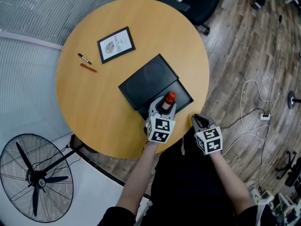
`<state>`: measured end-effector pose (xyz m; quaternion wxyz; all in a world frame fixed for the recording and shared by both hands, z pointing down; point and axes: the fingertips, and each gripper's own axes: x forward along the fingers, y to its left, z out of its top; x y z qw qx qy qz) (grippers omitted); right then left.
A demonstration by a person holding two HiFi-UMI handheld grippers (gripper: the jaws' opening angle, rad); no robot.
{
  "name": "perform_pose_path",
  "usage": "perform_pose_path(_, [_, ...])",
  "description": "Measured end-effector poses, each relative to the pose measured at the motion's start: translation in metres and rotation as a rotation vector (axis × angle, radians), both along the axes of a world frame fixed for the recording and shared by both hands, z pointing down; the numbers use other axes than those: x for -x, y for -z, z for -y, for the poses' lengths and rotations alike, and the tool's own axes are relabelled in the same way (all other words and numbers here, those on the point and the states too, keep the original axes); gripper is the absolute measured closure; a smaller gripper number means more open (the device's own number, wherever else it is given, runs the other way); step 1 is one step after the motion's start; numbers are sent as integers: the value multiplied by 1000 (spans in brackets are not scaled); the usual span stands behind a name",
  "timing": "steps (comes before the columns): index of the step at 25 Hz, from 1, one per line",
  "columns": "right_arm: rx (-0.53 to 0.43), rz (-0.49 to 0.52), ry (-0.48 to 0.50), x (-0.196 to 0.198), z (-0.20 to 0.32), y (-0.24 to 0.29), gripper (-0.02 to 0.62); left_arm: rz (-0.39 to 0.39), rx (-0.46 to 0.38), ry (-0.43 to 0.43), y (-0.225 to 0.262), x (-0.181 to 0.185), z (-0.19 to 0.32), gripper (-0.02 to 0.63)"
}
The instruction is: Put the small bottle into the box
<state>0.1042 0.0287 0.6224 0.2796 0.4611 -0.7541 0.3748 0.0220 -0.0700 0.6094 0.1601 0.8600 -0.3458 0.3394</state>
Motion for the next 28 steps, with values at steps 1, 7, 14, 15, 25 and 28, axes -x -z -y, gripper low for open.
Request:
perform_pose_path(1, [0,0,0,0,0,1,551,4,1,-3,-1,-1,0,412])
perform_pose_path(7, [-2,-1,-2,-3,-4,1,551,24,-11,-9,-3,-2,-1,436])
perform_pose_path(14, [-10,3,4,0,-5,3,551,32,-24,-10,-1,-1,-3,440])
perform_pose_path(15, [-10,3,6,0,-6,3,551,31,-30,-10,1,-2,-3,442])
perform_pose_path(25, [-33,10,39,18,-6,7,551,-9,-126,28,45,14,2,460])
perform_pose_path(28, [-44,9,56,26,-6,10,549,-23,-154,53,61,24,2,465])
